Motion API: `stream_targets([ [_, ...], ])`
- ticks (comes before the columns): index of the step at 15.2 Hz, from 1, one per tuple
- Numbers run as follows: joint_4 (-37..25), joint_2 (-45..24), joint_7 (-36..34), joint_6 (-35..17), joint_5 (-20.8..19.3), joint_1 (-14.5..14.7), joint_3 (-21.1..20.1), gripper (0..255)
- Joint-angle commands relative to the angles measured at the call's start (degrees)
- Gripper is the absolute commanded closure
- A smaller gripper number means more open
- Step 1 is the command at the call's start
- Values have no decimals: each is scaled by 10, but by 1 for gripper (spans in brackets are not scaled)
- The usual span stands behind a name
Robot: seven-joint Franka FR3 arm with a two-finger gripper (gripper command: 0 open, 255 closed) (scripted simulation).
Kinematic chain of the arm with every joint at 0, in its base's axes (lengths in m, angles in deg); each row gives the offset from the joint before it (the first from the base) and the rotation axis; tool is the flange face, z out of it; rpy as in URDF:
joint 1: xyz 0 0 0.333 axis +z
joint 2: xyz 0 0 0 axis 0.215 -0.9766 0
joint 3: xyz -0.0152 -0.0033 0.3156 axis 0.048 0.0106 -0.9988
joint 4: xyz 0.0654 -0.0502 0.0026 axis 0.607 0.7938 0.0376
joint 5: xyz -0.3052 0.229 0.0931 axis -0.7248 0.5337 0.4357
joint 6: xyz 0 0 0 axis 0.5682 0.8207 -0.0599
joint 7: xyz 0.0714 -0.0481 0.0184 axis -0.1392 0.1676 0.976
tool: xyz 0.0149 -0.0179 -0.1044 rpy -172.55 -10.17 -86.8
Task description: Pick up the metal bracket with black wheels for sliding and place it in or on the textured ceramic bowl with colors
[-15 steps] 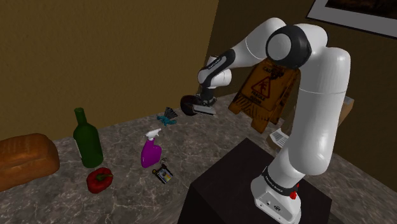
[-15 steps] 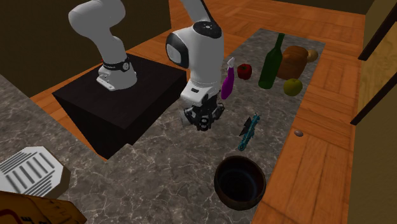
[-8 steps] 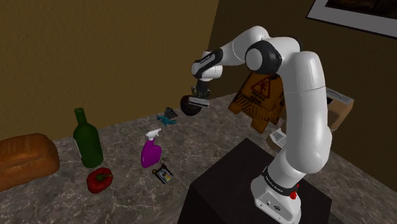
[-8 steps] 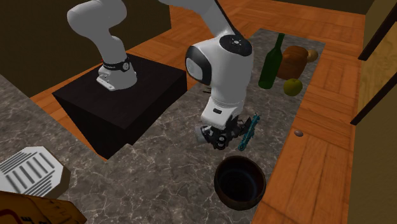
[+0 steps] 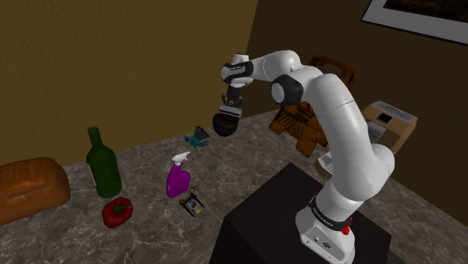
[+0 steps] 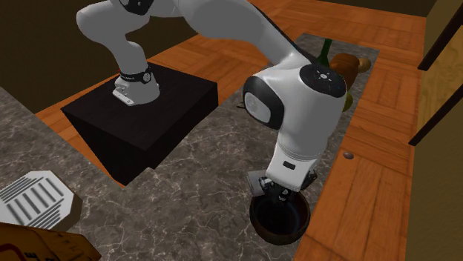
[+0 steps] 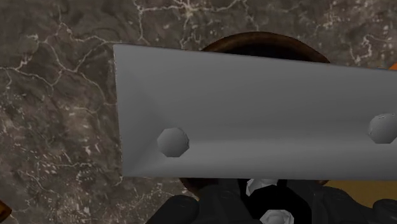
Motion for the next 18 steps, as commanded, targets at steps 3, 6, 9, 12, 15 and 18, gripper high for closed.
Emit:
stream_targets([
  [3,-153,-92,-9,58,1,-31,-8,255],
  [6,-155,-106,-9,46,3,-33,-10,255],
  [9,-159,-121,-9,35,4,-34,-12,255],
  [12,-167,-138,-10,26,6,-36,-14,255],
  [15,-172,-145,-10,23,6,-37,-14,255],
  [18,-172,-145,-10,23,6,-37,-14,255],
])
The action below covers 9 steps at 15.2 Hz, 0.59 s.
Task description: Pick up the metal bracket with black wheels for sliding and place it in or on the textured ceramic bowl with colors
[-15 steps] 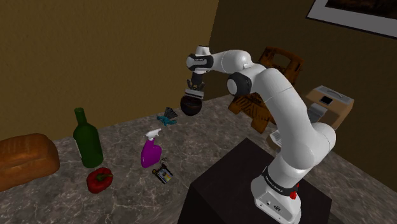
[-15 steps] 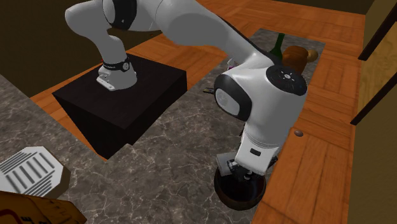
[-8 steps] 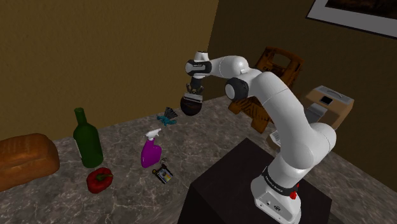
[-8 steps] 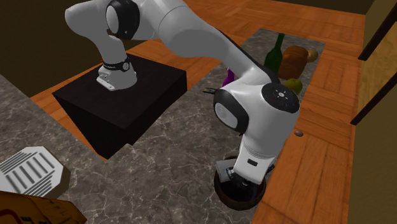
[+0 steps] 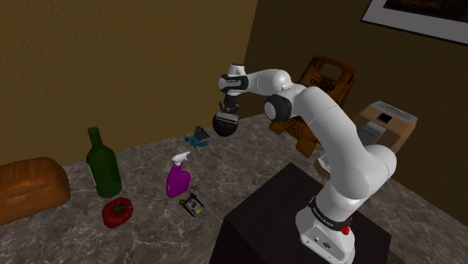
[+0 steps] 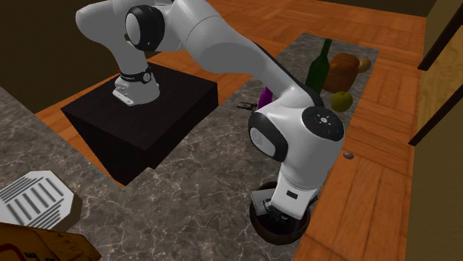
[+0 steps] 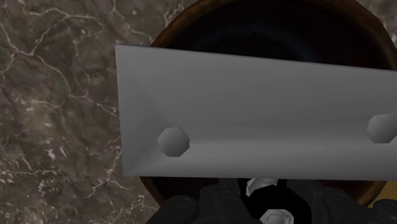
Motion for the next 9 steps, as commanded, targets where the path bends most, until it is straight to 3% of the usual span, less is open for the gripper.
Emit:
stream_targets([
  [1,-1,-1,0,0,0,0,0,255],
  [3,-1,-1,0,0,0,0,0,255],
  [4,0,0,0,0,0,0,0,0],
  [9,-1,-1,0,0,0,0,0,0],
])
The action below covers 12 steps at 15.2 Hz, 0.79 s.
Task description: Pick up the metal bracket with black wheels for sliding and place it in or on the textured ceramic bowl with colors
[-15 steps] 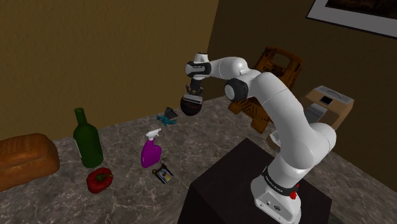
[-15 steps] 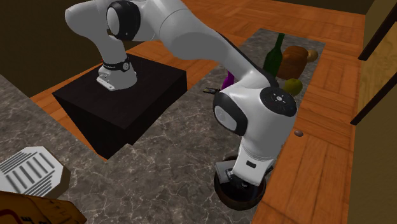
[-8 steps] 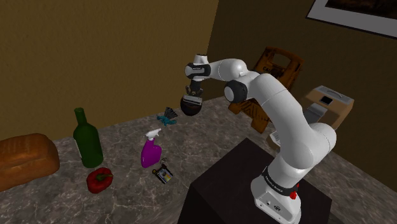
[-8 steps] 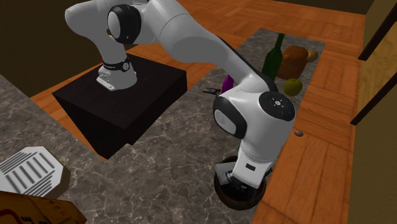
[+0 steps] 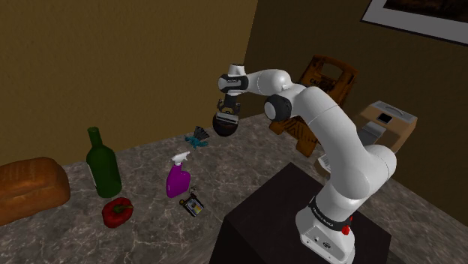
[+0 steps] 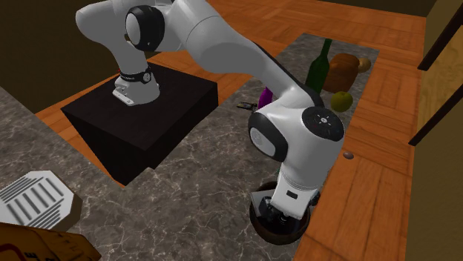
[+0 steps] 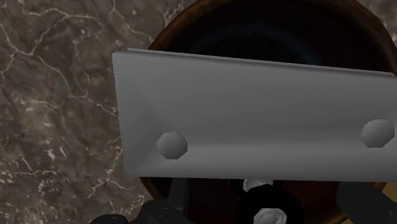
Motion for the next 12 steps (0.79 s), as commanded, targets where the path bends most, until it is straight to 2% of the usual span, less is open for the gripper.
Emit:
stream_targets([
  [1,10,16,1,6,-1,2,2,0],
  [4,25,53,1,29,-4,7,6,0],
  [12,25,53,1,29,-4,7,6,0],
])
